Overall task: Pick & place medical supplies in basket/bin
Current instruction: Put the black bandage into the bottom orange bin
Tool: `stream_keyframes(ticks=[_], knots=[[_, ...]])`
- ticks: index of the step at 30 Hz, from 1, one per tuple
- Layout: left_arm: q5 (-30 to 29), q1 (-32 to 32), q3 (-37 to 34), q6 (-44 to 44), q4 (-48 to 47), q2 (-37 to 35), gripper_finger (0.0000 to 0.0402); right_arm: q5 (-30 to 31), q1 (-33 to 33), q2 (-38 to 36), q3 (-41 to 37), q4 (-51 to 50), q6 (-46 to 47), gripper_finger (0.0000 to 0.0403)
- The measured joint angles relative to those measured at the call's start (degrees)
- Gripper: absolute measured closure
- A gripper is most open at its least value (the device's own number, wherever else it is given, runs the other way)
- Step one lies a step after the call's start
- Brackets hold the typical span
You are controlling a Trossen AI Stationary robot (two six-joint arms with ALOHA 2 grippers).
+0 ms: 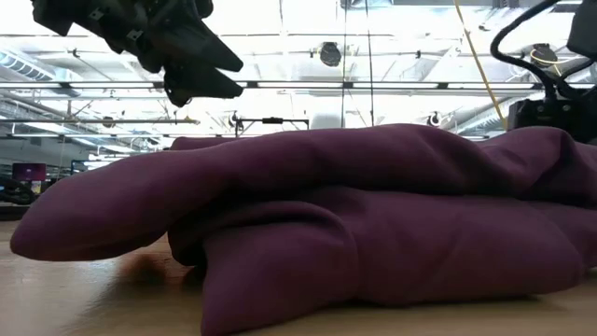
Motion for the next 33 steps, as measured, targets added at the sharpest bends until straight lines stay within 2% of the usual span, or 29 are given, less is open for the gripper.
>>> stream_keyframes(ticks=[5,10,15,20,24,29,33], knots=[[0.0,0.0,0.0,-0.11,1.39,0.02,0.0165,2.18,0.01,0.01,-2.42,4.38,-1.8,0.0189],[0.0,0.0,0.02,-0.13,2.64,0.02,0.0165,3.0,0.0,0.12,-2.52,6.79,-3.85,0.0215],[-0.4,0.0,0.0,-0.28,5.01,0.02,0.0165,3.03,-0.02,0.23,-2.66,10.88,-5.91,0.0273],[-4.16,0.08,0.0,-4.2,7.06,0.02,0.0165,3.09,-0.08,0.27,-1.9,11.72,-9.78,0.0344],[-4.52,0.49,0.02,-5.14,9.42,0.02,0.0165,3.37,-0.13,-0.64,0.4,11.59,-17.88,0.0361],[-4.6,1.91,1.82,-5.6,11.28,0.24,0.0165,14.7,-0.09,-1.95,4.76,14.08,-32.21,0.0361],[-4.58,2.89,5.08,-4.09,11.35,2.57,0.0165,24.05,-0.37,-1.89,5.91,26.89,-49.91,0.036]])
